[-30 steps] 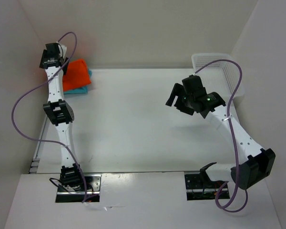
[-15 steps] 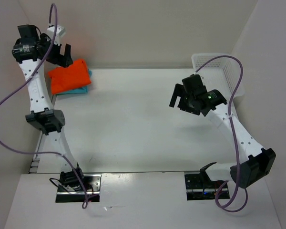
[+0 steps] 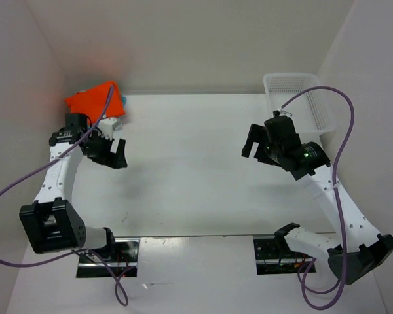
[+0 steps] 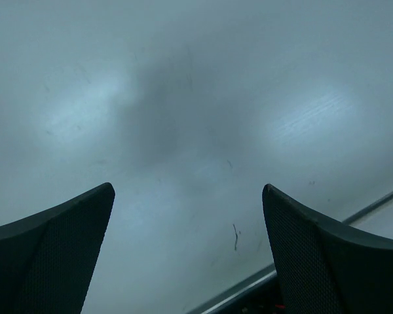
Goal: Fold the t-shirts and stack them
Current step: Put the neatly folded tshirt into the corner of the board with the left arm
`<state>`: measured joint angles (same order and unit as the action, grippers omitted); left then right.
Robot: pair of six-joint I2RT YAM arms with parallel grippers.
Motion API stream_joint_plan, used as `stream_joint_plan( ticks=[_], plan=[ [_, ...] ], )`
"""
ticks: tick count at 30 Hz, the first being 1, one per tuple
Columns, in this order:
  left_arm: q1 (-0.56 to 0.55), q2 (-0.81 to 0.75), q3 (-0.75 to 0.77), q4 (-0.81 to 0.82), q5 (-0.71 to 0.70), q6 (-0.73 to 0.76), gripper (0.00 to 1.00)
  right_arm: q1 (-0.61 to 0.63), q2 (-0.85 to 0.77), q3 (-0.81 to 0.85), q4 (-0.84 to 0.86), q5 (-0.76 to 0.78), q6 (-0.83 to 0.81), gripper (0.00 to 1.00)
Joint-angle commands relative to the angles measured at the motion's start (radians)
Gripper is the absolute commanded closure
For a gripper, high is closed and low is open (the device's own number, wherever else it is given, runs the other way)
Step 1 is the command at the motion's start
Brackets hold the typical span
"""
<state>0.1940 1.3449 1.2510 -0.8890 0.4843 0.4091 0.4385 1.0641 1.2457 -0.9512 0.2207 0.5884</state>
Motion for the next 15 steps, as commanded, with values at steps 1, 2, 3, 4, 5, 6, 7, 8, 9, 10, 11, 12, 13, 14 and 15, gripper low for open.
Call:
stream_joint_plan(
  ticks=[1,2,3,4,5,6,7,8,9,10,11,12,13,14,15],
  plan=[
    [0.016,-0.084,-0.1,0.079,-0.073,-0.091,0.0,-0.003,0.004,-0.032,0.058,-0.015,-0.041,0.0],
    [0.016,-0.096,-0.117,0.094,-0.073,-0.102,0.0,-0.003,-0.006,-0.032,0.058,-0.015,-0.041,0.0],
    [0.047,-0.121,-0.127,0.094,-0.058,-0.102,0.0,-0.003,-0.006,-0.032,0.068,-0.026,-0.05,0.0],
    [0.047,-0.131,-0.127,0.094,-0.073,-0.102,0.0,-0.003,-0.006,-0.032,0.068,-0.026,-0.05,0.0],
    [0.047,-0.132,-0.127,0.104,-0.099,-0.102,0.0,-0.003,-0.006,-0.032,0.077,-0.026,-0.061,0.0],
    [0.047,-0.144,-0.127,0.104,-0.127,-0.111,0.0,-0.003,-0.006,-0.041,0.077,-0.035,-0.061,0.0],
    [0.047,-0.153,-0.127,0.113,-0.166,-0.124,0.0,-0.003,-0.006,-0.042,0.077,-0.035,-0.07,0.0],
    [0.047,-0.153,-0.137,0.113,-0.167,-0.124,0.0,-0.003,-0.006,-0.042,0.077,-0.035,-0.07,0.0],
    [0.047,-0.174,-0.137,0.113,-0.167,-0.124,0.0,-0.003,-0.015,-0.042,0.077,-0.035,-0.07,0.0],
    [0.047,-0.174,-0.15,0.113,-0.167,-0.124,0.0,-0.003,-0.015,-0.052,0.077,-0.035,-0.07,0.0],
    [0.047,-0.191,-0.159,0.113,-0.167,-0.124,0.0,-0.003,-0.015,-0.052,0.087,-0.035,-0.07,0.0],
    [0.047,-0.203,-0.159,0.113,-0.167,-0.124,0.0,-0.003,-0.026,-0.061,0.088,-0.035,-0.07,0.0],
    [0.047,-0.204,-0.159,0.113,-0.177,-0.124,0.0,-0.003,-0.026,-0.061,0.088,-0.035,-0.07,0.0],
    [0.047,-0.204,-0.159,0.113,-0.177,-0.124,0.0,-0.003,-0.026,-0.071,0.088,-0.044,-0.07,0.0],
    [0.047,-0.214,-0.168,0.113,-0.177,-0.124,0.0,-0.003,-0.036,-0.071,0.088,-0.044,-0.07,0.0]
  ],
)
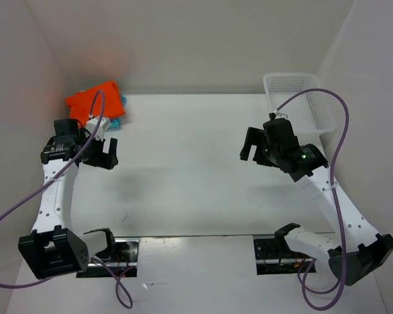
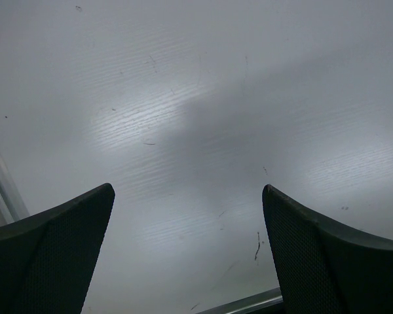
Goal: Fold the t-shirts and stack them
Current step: Put the neatly folded tshirt into the corner of the board with the left arm
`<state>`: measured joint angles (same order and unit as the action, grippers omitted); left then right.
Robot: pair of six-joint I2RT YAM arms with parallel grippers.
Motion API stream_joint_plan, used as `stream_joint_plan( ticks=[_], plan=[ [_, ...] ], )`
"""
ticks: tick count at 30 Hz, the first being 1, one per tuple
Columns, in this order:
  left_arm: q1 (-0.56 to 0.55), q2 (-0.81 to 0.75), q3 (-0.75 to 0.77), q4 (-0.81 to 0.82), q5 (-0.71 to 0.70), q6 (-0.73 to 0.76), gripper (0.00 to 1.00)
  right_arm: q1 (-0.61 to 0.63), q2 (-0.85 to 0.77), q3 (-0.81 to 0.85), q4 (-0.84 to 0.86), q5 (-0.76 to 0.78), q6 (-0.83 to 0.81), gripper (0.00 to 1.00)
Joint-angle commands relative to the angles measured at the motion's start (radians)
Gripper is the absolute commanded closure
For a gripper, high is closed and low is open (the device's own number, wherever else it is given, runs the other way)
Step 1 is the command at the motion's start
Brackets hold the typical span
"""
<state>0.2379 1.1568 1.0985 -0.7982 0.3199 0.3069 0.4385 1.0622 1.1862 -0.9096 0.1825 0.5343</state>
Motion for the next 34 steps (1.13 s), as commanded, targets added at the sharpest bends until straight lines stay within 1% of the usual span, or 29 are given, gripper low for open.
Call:
stream_joint_plan(
  ticks=[1,15,34],
  plan=[
    [0.003,-0.026,-0.015,0.022,-0.013,-0.022,0.0,-0.003,-0.034,-0.011,0.046,-0.006,-0.016,0.0],
    [0.003,-0.045,-0.035,0.022,0.016,-0.003,0.0,-0.003,-0.054,-0.02,0.055,-0.006,-0.016,0.0],
    [0.003,-0.045,-0.035,0.022,0.016,-0.003,0.0,-0.003,-0.045,-0.03,0.064,-0.006,-0.025,0.0]
  ],
)
